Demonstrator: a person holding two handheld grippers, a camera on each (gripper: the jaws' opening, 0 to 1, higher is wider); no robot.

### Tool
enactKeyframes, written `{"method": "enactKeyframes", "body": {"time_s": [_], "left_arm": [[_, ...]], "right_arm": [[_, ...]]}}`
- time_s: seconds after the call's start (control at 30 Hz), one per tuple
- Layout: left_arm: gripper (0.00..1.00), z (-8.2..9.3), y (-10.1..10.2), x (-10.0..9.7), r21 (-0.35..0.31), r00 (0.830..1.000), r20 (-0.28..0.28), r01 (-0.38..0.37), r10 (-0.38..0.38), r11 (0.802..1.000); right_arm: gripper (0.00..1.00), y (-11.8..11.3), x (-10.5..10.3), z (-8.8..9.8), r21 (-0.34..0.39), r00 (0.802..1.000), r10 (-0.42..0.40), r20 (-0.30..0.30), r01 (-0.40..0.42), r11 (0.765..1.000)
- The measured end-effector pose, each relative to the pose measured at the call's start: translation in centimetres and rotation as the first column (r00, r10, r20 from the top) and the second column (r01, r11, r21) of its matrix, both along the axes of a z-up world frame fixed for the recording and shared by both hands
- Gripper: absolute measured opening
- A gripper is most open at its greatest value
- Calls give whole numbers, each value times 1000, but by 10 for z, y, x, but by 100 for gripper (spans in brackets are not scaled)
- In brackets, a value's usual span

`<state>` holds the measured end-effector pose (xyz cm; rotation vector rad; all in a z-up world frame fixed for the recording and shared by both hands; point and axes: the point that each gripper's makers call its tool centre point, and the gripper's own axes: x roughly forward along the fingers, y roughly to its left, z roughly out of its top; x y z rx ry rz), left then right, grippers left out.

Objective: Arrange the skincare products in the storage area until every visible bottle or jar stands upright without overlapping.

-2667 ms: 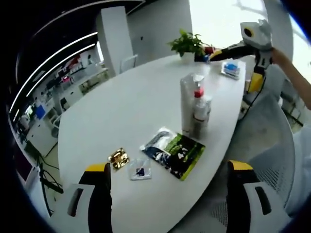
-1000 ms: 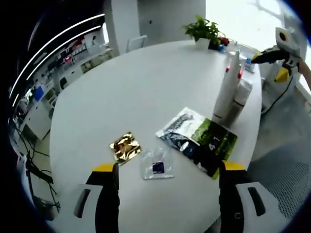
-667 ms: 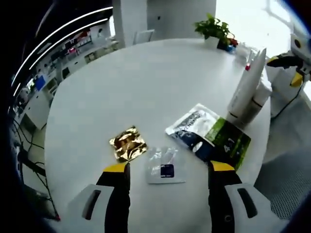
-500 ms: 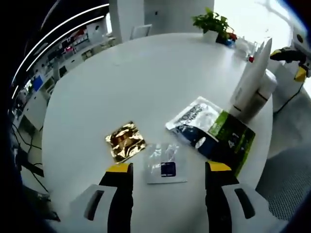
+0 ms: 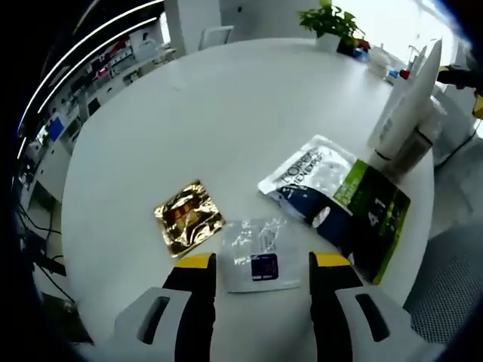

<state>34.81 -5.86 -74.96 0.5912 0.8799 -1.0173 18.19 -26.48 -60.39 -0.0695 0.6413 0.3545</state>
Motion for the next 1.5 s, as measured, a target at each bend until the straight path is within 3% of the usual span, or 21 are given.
{"method": "enactKeyframes", "body": {"time_s": [0.17, 0.53, 0.83, 0.97, 1.0, 1.1, 1.17, 1.23, 1.33, 1.4, 1.47, 1.5], "left_arm": [[45, 2, -1, 1, -12, 1000, -10, -26, 26, 1000], [37, 1, -1, 0, -14, 999, -37, -5, 4, 1000], [36, 0, 2, -5, 21, 997, -55, 60, -59, 998], [36, 0, 5, -7, 43, 988, -57, 145, -142, 989], [36, -1, 6, -8, 46, 989, -64, 134, -131, 990], [36, -1, 4, -15, 52, 970, -60, 241, -237, 969], [36, -1, 5, -17, 60, 968, -67, 245, -241, 968], [36, -1, 3, -23, 56, 945, -63, 324, -320, 944], [36, -1, 3, -25, 63, 940, -66, 338, -334, 939], [36, -1, 2, -33, 55, 901, -60, 433, -430, 900], [36, -1, 4, -35, 67, 907, -68, 421, -416, 905], [36, -1, 5, -37, 74, 897, -71, 441, -436, 895]], "right_arm": [[54, 1, -2, 0, 2, 1000, -1, -3, 1, 1000], [59, 2, -4, -4, 9, 1000, -2, -14, 2, 1000], [63, 7, -5, -2, 19, 1000, -6, 0, 6, 1000], [65, 5, -4, -3, 17, 1000, -10, 2, 10, 1000], [65, 5, -4, -3, 18, 1000, -9, 3, 9, 1000], [66, 6, -4, -4, 21, 1000, -8, 3, 8, 1000], [66, 8, -4, -3, 22, 1000, -4, 3, 4, 1000], [66, 8, -3, -3, 22, 1000, -3, 4, 3, 1000], [66, 10, -5, -3, 19, 1000, 1, 1, -1, 1000], [66, 12, -6, -2, 20, 1000, 4, 2, -4, 1000], [66, 14, -7, 0, 21, 1000, 2, 5, -2, 1000], [66, 14, -7, 0, 21, 1000, 2, 3, -2, 1000]]}}
